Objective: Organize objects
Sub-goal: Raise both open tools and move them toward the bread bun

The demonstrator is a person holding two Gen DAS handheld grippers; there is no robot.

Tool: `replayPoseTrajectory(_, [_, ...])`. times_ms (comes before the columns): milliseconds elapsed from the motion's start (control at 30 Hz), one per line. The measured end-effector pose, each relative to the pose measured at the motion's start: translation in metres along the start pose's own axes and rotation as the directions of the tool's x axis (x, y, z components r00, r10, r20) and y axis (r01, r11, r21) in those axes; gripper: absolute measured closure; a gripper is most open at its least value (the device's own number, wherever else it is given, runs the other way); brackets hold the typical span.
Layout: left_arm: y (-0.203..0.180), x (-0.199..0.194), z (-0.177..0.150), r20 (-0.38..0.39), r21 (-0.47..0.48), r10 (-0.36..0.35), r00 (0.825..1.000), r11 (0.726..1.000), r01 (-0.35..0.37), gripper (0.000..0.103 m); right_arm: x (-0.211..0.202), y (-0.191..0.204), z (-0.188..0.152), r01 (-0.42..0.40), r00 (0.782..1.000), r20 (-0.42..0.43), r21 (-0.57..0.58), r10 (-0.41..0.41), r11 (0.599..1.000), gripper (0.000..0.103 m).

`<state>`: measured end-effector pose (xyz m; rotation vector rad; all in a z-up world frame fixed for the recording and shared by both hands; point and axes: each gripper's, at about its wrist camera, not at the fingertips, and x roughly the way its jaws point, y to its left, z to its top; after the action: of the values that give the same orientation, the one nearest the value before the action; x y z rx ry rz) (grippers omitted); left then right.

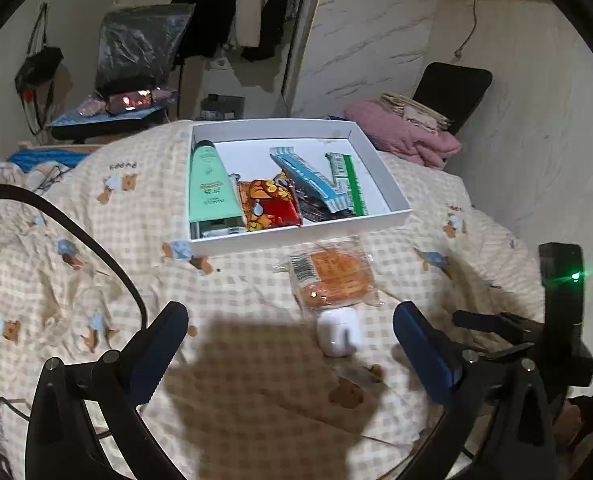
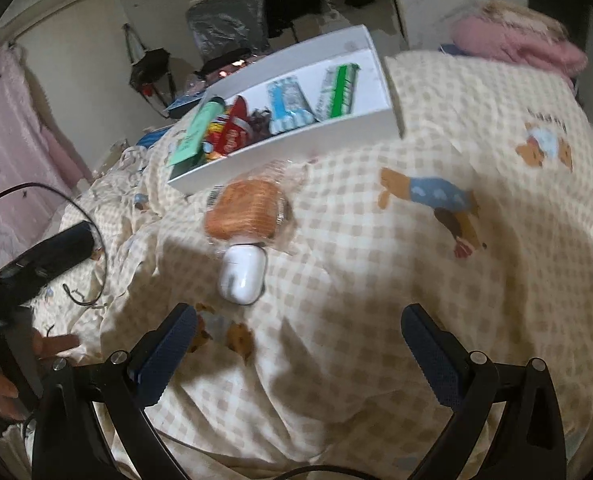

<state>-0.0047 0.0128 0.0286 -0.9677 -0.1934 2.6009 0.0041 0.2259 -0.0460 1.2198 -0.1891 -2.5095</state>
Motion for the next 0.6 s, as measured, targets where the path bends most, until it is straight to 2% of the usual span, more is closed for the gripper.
replayPoseTrajectory(133, [0.0,0.012,-0.002,-0.066,-0.008,-0.052,0.996,0.999,0.052,0.001,-0.002,0.005,0.0,0.002,1.0,0.006,-0.023,-0.002,1.0,0.001])
replayPoseTrajectory(333, [0.004,0.019,0.002,-0.099,-0.043,-0.081,0.992,0.996,0.077,0.001,-0.001,0.002,0.0,0.001,1.0,-0.001,-0.014,-0.001,1.0,0.0])
replayPoseTrajectory(467, [0.007,0.018,0.023,-0.1,-0.066,0.01,0.995,0.998,-0.016,0.001,-0.001,0.001,-0.001,0.005,1.0,-0.003,-0.013,-0.005,1.0,0.0])
replayPoseTrajectory(533, [0.007,0.02,0.039,-0.116,-0.078,0.014,0.993,0.997,-0.023,0.001,-0.001,0.002,-0.001,0.007,1.0,-0.006,-0.017,-0.007,1.0,0.0])
replayPoseTrajectory(600, [0.005,0.026,0.053,-0.125,-0.095,-0.023,0.992,0.995,0.011,0.001,-0.001,0.002,-0.001,0.008,1.0,-0.008,-0.018,-0.008,1.0,0.0])
